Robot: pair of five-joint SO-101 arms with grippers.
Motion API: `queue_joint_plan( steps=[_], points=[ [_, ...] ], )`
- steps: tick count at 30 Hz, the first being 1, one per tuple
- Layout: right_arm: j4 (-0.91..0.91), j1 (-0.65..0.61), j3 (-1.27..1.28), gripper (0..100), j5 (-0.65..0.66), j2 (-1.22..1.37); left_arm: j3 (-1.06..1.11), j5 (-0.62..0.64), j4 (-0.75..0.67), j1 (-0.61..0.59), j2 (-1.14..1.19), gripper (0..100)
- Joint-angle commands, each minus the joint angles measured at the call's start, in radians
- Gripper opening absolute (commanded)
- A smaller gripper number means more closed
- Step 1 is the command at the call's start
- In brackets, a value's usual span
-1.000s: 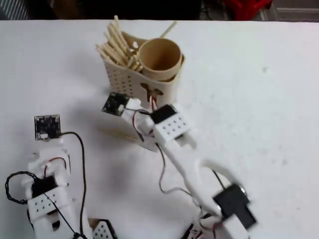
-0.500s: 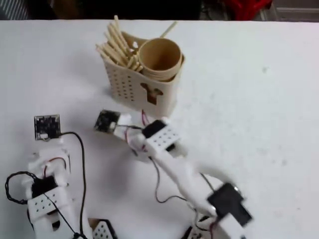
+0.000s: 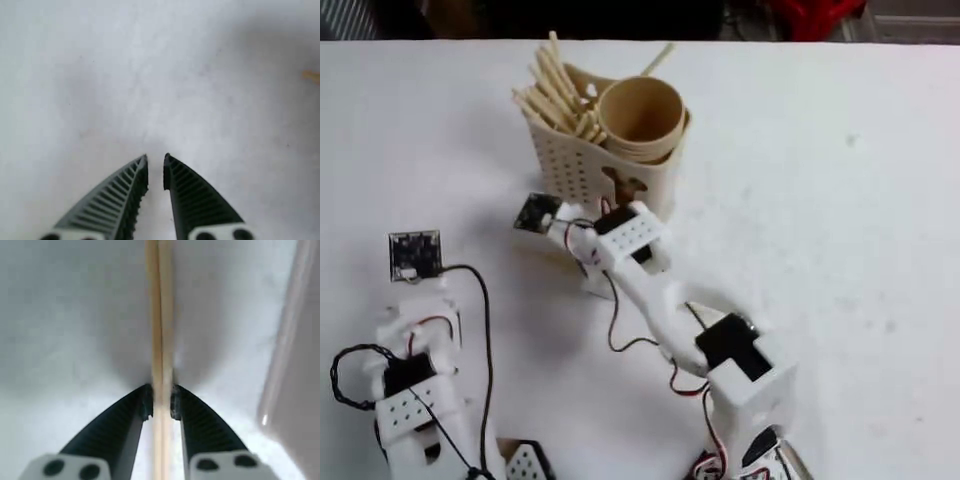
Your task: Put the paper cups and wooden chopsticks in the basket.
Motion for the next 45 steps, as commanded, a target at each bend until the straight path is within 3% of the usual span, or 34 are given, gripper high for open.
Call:
queue_joint_plan(
  steps=[1,11,21,26,30,35,45],
  points=[
    [0.062,0.001,-0.002,2.9,-0.008,-0.059,-0.006,-0.009,-0.020,0.012,-0.013,8],
    [0.097,0.002,0.141,2.9,-0.009,-0.401,-0.006,-0.009,-0.021,0.012,-0.013,8],
    [0.094,0.001,0.213,3.5,-0.253,-0.868,-0.006,-0.009,-0.021,0.012,-0.013,8],
    [0.058,-0.001,0.061,3.5,-0.318,-1.001,-0.006,-0.009,-0.021,0.013,-0.013,8],
    [0.002,-0.004,-0.130,3.3,-0.328,-0.980,-0.006,-0.009,-0.020,0.013,-0.013,8],
    [-0.119,0.002,-0.408,3.1,-0.453,-0.800,-0.006,-0.009,-0.020,0.013,-0.013,8],
    [-0.572,0.030,-0.767,3.5,-0.459,-0.351,-0.006,-0.009,-0.020,0.015,-0.013,8]
  ],
)
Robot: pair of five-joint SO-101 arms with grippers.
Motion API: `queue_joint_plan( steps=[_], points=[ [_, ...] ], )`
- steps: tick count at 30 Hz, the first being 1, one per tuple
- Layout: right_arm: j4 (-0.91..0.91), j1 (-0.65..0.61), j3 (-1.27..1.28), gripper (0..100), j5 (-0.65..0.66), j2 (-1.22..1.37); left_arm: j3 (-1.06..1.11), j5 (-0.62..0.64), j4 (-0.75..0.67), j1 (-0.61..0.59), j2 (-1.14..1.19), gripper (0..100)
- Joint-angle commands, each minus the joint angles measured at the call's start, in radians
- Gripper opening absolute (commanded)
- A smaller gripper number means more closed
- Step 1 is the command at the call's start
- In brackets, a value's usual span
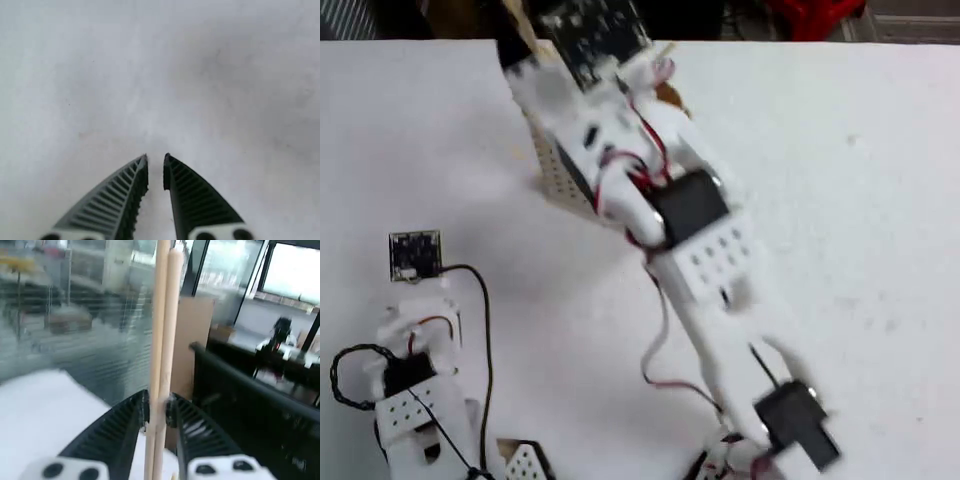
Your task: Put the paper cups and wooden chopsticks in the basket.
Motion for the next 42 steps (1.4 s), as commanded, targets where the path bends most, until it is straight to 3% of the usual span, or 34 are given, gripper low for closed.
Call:
queue_joint_plan(
  steps=[1,9,19,25,31,34,39,42],
  points=[
    [-0.125,0.028,-0.114,3.5,-0.006,0.101,-0.006,-0.009,-0.020,0.013,-0.013,8],
    [-0.137,0.107,-0.117,3.1,-0.006,0.222,-0.006,-0.009,-0.020,0.013,-0.013,8],
    [-0.130,0.104,-0.117,3.9,-0.012,0.231,-0.006,-0.009,-0.018,0.013,-0.013,8],
    [-0.077,0.102,-0.121,19.1,-0.012,0.229,-0.006,-0.009,-0.020,0.013,-0.013,8],
    [0.004,0.104,-0.124,20.0,-0.008,0.214,-0.006,-0.009,-0.020,0.013,-0.013,8],
    [0.081,0.101,-0.120,17.3,-0.008,0.163,-0.006,-0.009,-0.021,0.013,-0.013,8],
    [0.338,0.107,-0.118,0.8,-0.008,0.035,-0.006,-0.009,-0.021,0.013,-0.013,8],
    [0.593,0.107,-0.118,3.2,-0.008,-0.045,-0.006,-0.009,-0.021,0.013,-0.013,8]
  ],
)
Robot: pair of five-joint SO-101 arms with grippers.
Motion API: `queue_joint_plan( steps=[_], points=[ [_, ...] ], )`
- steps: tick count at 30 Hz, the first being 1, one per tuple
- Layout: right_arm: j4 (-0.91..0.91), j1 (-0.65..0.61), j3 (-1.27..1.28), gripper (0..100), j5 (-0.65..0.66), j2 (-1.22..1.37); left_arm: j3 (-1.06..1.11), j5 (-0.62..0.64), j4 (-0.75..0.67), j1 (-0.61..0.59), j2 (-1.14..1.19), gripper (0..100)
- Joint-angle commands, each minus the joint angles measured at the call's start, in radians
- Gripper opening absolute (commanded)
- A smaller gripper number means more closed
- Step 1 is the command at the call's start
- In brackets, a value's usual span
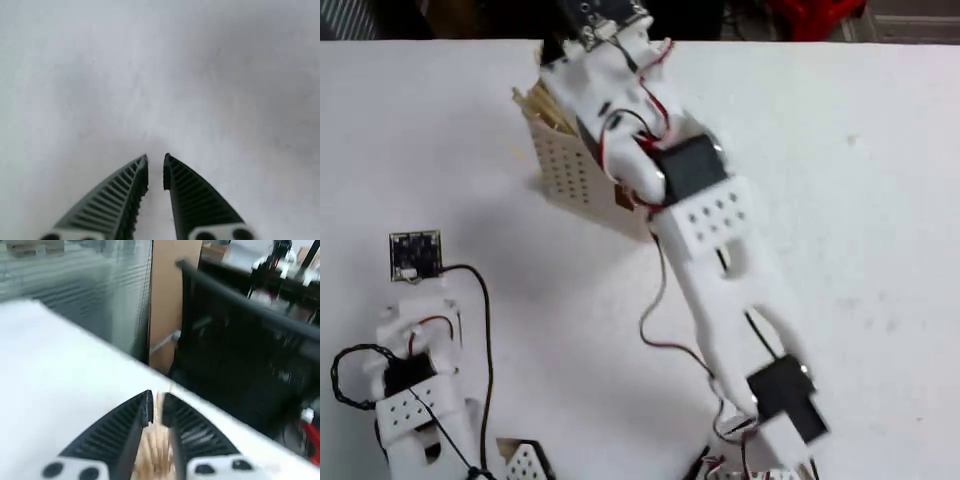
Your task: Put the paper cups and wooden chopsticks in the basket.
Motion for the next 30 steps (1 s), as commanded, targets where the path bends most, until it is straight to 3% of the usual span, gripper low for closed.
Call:
queue_joint_plan(
  steps=[1,7,13,21,30],
  points=[
    [0.306,0.004,-0.051,1.8,-0.008,-0.125,-0.006,-0.009,-0.021,0.013,-0.013,8],
    [0.799,0.010,0.080,1.9,-0.008,-0.203,-0.014,-0.009,-0.023,0.031,-0.013,8],
    [0.710,0.036,0.528,2.0,-0.008,-0.337,-0.041,-0.114,-0.029,0.065,-0.015,8],
    [0.539,0.041,0.953,2.0,-0.008,-0.656,-0.069,-0.115,-0.023,0.065,-0.015,8],
    [0.455,0.042,1.367,2.3,-0.006,-1.175,-0.201,-0.114,0.235,0.068,-0.015,8]
  ],
)
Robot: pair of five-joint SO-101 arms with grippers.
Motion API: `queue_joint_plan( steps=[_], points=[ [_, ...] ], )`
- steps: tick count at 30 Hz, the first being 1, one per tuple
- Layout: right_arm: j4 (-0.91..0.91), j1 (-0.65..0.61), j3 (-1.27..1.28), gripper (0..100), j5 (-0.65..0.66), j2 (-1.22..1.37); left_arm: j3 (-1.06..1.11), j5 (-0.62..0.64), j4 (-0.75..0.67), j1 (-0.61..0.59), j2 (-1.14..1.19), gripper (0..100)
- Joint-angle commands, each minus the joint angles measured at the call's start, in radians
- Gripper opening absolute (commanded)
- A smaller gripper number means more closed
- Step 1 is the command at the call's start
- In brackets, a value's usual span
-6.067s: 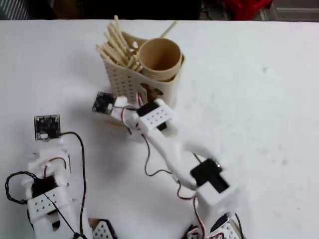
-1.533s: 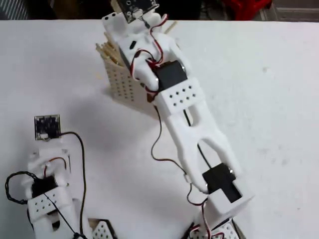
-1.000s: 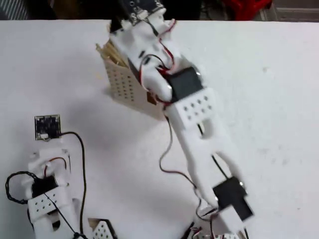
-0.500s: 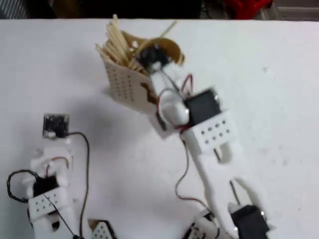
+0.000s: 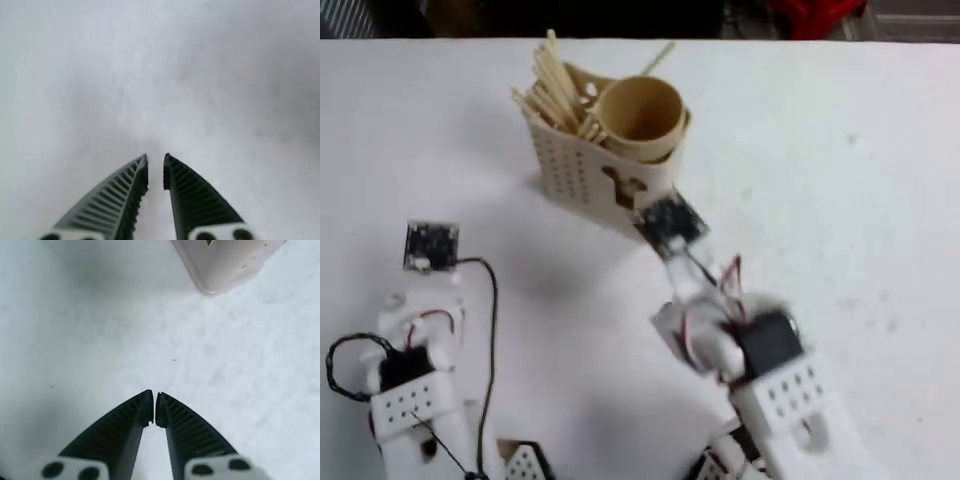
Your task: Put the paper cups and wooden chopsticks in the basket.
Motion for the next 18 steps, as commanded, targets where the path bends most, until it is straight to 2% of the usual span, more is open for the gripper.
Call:
queue_joint_plan(
  steps=[1,8,13,18],
  points=[
    [-0.019,0.005,0.109,2.3,-0.006,-0.248,-0.137,-0.008,0.172,0.015,-0.015,8],
    [-0.019,0.007,0.258,2.4,-0.006,-0.771,-0.279,-0.008,0.388,0.015,-0.015,8],
    [-0.024,0.068,0.269,2.3,-0.006,-0.702,-0.368,-0.008,0.473,0.050,-0.015,8],
    [-0.025,0.257,0.275,2.4,-0.006,-0.696,-0.404,-0.008,0.534,0.202,-0.015,8]
  ],
)
